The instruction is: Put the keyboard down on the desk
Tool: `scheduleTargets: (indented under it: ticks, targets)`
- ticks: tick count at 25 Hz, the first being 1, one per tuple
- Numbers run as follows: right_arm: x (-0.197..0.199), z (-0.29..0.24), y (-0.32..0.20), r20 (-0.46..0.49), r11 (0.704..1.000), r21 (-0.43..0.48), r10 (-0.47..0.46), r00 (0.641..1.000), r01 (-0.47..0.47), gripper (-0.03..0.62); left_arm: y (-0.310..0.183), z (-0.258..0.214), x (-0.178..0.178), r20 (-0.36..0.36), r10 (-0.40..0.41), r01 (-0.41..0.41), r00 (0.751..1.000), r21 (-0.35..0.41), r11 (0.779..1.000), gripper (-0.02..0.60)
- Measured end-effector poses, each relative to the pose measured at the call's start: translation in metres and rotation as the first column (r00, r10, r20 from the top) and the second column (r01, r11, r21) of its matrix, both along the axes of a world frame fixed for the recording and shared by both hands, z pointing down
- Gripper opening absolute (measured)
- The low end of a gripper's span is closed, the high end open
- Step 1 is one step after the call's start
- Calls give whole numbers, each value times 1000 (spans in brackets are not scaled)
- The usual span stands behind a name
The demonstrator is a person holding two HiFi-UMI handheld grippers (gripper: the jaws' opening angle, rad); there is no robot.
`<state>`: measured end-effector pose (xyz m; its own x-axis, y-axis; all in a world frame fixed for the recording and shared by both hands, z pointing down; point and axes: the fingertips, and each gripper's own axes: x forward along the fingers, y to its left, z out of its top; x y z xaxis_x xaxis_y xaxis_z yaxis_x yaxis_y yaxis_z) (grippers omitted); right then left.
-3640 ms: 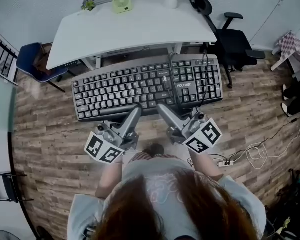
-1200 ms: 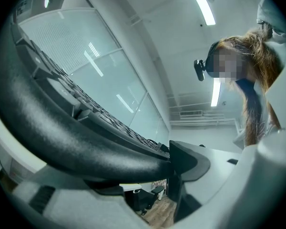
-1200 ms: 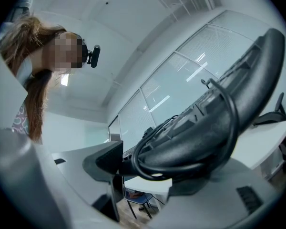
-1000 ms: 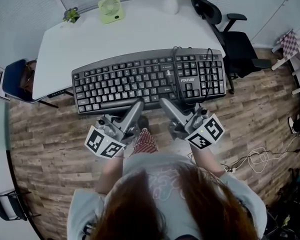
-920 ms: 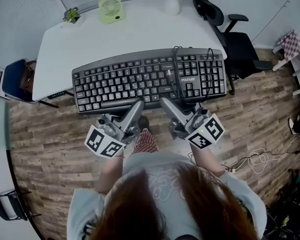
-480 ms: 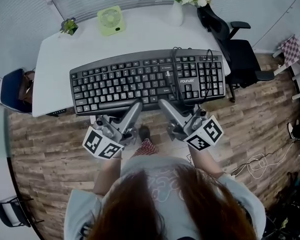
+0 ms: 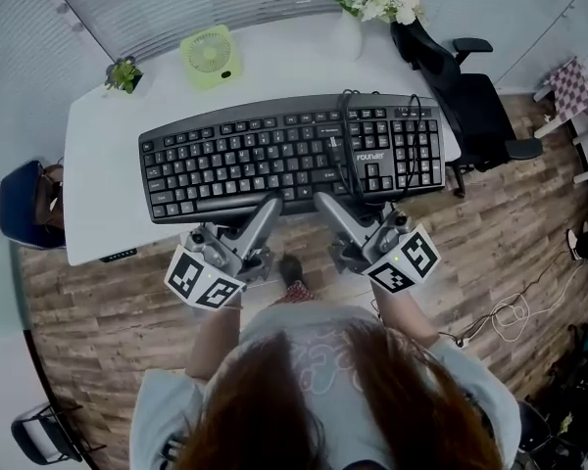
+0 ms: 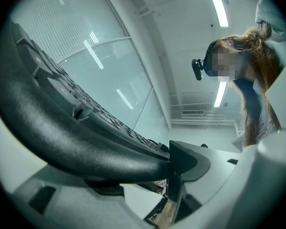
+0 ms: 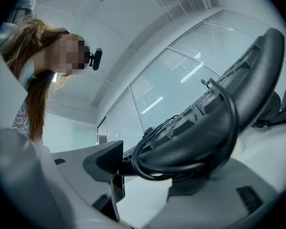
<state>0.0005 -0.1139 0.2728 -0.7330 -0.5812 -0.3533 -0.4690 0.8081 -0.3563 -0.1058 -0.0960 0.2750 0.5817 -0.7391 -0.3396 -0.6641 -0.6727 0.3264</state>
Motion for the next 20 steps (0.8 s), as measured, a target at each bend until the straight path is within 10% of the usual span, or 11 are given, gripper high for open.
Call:
scheduleTargets:
  ticks: [20]
  targets:
    - [-3,6,-17,3,997,4,82,997,-82,295,-25,5,-5,4,78,-78,997,2,997,279]
